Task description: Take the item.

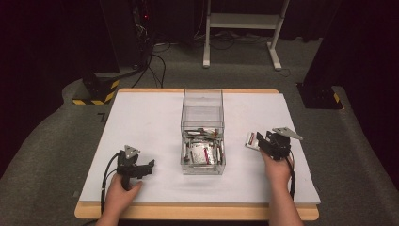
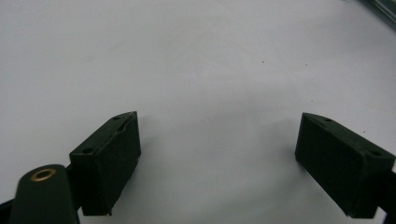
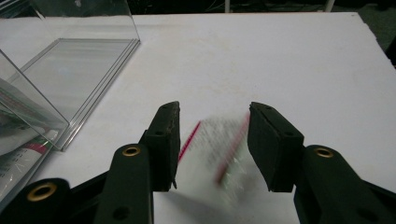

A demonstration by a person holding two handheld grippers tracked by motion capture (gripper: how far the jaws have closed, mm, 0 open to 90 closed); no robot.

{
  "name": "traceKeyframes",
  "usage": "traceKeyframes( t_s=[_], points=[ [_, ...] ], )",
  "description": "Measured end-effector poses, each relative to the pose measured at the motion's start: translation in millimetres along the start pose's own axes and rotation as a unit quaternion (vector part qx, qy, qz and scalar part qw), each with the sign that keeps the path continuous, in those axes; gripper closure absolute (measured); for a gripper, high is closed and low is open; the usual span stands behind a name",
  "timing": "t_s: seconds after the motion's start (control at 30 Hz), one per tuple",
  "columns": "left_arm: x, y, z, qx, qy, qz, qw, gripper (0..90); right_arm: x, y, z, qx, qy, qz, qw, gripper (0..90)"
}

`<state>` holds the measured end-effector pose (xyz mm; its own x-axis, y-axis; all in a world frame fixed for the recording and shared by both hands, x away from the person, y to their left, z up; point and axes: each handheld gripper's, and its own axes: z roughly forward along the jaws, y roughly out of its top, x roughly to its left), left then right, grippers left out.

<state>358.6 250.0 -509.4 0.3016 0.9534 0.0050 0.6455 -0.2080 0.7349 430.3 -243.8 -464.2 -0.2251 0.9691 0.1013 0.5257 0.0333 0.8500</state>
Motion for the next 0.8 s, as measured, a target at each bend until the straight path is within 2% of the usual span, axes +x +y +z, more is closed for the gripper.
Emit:
traceKeyframes(
  t_s=[0.43, 0.8],
  points=[
    [0.0, 0.0, 0.0, 0.000, 0.000, 0.000, 1.0000, 14.3, 2.7, -1.8, -7.6, -0.003, 0.004, -0.008, 1.0000, 52.7],
    [0.1, 0.1, 0.1, 0.000, 0.000, 0.000, 1.0000, 14.3, 19.5, -4.6, -16.5, -0.006, 0.022, -0.033, 0.9992, 52.5]
  ],
)
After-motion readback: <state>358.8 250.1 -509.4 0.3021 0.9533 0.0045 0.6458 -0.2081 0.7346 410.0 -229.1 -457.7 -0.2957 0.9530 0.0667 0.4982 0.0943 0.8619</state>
